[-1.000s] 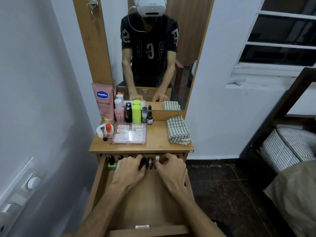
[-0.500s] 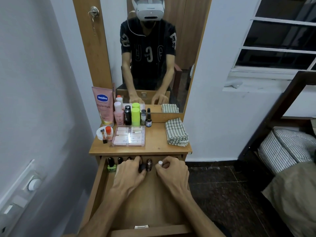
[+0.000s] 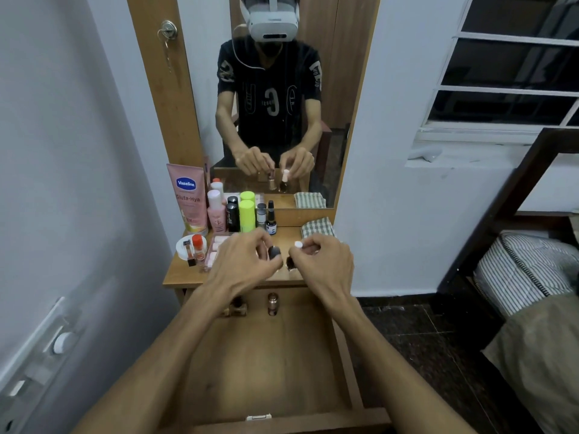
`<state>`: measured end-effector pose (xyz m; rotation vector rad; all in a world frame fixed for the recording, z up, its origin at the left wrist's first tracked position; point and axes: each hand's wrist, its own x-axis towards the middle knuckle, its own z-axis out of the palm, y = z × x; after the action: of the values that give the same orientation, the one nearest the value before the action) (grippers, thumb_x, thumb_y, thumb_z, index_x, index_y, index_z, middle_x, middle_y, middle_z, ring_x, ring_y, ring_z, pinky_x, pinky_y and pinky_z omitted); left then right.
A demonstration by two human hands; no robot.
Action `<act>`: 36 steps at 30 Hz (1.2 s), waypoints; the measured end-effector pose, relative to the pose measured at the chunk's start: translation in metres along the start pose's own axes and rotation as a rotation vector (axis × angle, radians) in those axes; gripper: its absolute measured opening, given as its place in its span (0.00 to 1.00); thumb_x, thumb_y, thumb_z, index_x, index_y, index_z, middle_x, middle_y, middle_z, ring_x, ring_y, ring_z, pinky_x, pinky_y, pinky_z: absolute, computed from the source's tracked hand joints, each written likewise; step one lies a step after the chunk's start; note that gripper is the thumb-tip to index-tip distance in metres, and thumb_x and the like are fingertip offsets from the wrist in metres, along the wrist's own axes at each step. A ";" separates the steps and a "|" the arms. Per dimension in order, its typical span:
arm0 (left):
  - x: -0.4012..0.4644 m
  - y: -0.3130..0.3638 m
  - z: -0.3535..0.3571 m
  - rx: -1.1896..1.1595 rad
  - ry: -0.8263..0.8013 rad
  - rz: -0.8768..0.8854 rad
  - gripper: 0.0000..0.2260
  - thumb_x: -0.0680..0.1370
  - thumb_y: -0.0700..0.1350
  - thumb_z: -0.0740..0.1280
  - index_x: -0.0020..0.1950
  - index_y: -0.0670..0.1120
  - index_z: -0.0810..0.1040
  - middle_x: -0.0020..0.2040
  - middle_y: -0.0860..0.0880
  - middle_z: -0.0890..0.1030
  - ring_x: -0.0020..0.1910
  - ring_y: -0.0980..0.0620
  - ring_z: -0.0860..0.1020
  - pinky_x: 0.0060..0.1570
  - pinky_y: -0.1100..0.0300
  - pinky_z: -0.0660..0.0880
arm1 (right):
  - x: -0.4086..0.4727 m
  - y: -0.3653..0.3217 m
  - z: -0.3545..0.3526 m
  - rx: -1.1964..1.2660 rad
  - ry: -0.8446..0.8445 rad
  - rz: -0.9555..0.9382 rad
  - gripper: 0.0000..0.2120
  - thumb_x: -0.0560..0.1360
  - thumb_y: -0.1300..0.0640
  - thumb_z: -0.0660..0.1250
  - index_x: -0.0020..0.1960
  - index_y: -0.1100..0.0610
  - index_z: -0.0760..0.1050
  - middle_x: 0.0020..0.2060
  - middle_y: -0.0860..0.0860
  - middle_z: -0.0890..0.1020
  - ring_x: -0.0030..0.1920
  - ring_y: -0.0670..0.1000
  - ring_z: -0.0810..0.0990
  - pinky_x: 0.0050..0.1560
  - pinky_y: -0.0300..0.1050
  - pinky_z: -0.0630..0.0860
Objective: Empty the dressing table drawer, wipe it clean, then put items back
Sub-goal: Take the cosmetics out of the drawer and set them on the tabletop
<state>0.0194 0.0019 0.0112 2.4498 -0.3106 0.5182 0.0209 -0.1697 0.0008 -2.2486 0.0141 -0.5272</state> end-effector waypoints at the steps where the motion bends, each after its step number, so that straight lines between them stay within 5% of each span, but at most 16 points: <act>1: 0.012 0.001 -0.001 0.008 0.001 0.011 0.07 0.72 0.51 0.74 0.45 0.51 0.79 0.30 0.55 0.80 0.32 0.60 0.79 0.37 0.68 0.72 | 0.010 -0.002 0.001 0.005 -0.007 -0.003 0.07 0.71 0.48 0.72 0.42 0.50 0.85 0.32 0.41 0.82 0.37 0.40 0.80 0.40 0.41 0.80; 9: 0.091 -0.008 0.015 0.187 -0.051 0.061 0.07 0.73 0.52 0.72 0.45 0.49 0.81 0.36 0.53 0.82 0.38 0.51 0.78 0.33 0.60 0.66 | 0.080 -0.002 0.024 -0.085 -0.028 0.035 0.07 0.68 0.50 0.70 0.40 0.50 0.86 0.33 0.46 0.84 0.39 0.48 0.82 0.40 0.45 0.79; 13: 0.115 -0.019 0.029 0.280 -0.090 0.069 0.08 0.74 0.52 0.71 0.45 0.48 0.80 0.41 0.49 0.83 0.43 0.46 0.80 0.39 0.54 0.73 | 0.099 0.001 0.030 -0.103 -0.079 0.039 0.06 0.69 0.52 0.69 0.40 0.50 0.86 0.35 0.47 0.86 0.43 0.52 0.83 0.46 0.50 0.82; 28: 0.125 -0.032 0.049 0.524 -0.094 0.111 0.14 0.79 0.55 0.67 0.56 0.46 0.79 0.50 0.43 0.84 0.51 0.41 0.81 0.46 0.50 0.77 | 0.110 0.013 0.051 -0.083 -0.073 -0.009 0.07 0.73 0.49 0.72 0.43 0.50 0.87 0.37 0.46 0.86 0.43 0.48 0.84 0.45 0.50 0.83; 36: 0.109 -0.024 0.040 0.451 -0.006 0.129 0.14 0.78 0.54 0.67 0.60 0.48 0.79 0.50 0.45 0.83 0.50 0.43 0.81 0.44 0.51 0.76 | 0.097 0.013 0.037 -0.032 -0.056 -0.039 0.08 0.73 0.51 0.72 0.49 0.51 0.87 0.39 0.45 0.87 0.43 0.46 0.84 0.49 0.48 0.83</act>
<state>0.1374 -0.0142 0.0163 2.8788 -0.3908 0.6990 0.1256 -0.1698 0.0053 -2.2978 -0.0502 -0.4879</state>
